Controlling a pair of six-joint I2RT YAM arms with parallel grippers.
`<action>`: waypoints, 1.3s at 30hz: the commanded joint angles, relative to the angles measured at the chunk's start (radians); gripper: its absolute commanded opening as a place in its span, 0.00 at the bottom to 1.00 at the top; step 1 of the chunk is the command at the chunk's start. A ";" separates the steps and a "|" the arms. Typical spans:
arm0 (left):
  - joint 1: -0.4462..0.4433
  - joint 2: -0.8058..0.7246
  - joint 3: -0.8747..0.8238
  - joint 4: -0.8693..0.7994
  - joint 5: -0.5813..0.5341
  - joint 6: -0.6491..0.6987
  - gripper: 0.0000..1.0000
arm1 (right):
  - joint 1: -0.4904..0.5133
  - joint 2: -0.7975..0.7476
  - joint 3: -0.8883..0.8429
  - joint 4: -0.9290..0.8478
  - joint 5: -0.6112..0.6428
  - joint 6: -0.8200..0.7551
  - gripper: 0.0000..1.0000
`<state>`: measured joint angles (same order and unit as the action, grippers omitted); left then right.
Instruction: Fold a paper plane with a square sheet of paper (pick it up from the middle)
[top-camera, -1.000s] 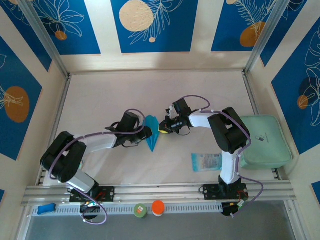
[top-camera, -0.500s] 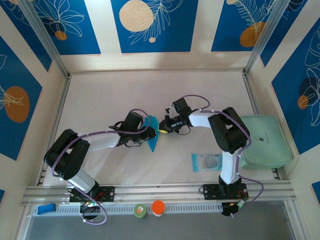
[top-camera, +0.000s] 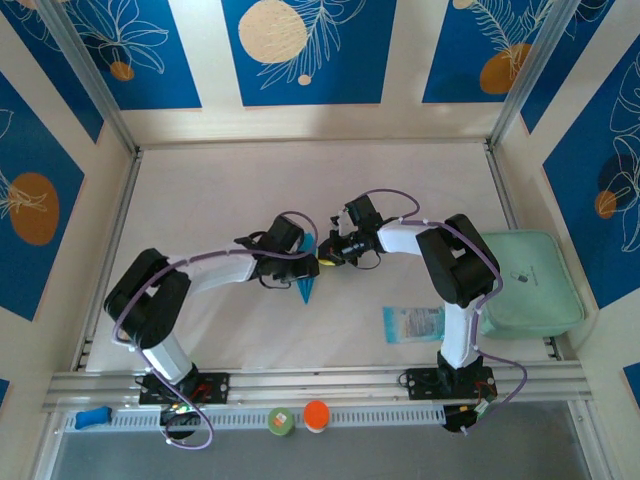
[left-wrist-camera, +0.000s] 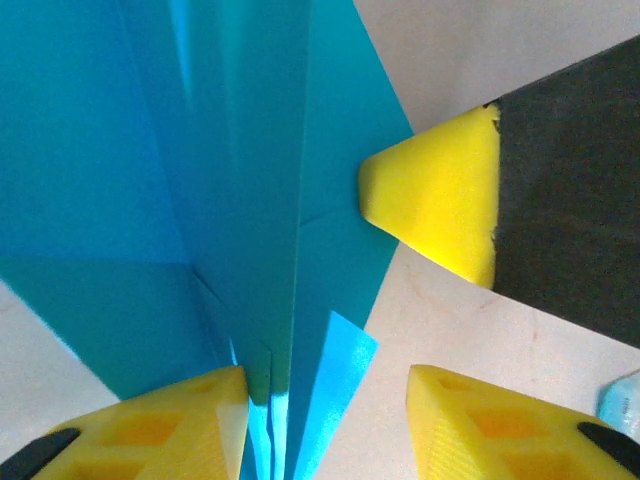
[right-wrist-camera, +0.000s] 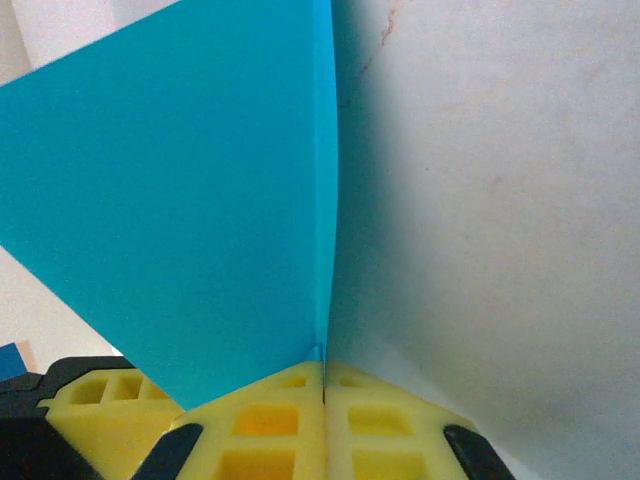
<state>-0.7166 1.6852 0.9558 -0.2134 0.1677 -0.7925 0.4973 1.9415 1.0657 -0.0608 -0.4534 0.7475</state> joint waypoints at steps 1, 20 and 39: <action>-0.019 0.031 0.045 -0.089 -0.032 0.061 0.45 | 0.005 0.011 0.022 -0.020 -0.036 -0.002 0.00; -0.039 0.067 0.126 -0.206 -0.144 0.085 0.33 | 0.005 0.008 0.017 -0.026 -0.031 -0.006 0.00; -0.057 0.115 0.194 -0.292 -0.214 0.053 0.21 | -0.003 -0.026 0.017 -0.028 -0.016 -0.002 0.04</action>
<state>-0.7643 1.7924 1.1206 -0.4545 -0.0105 -0.7319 0.4969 1.9411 1.0657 -0.0654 -0.4522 0.7479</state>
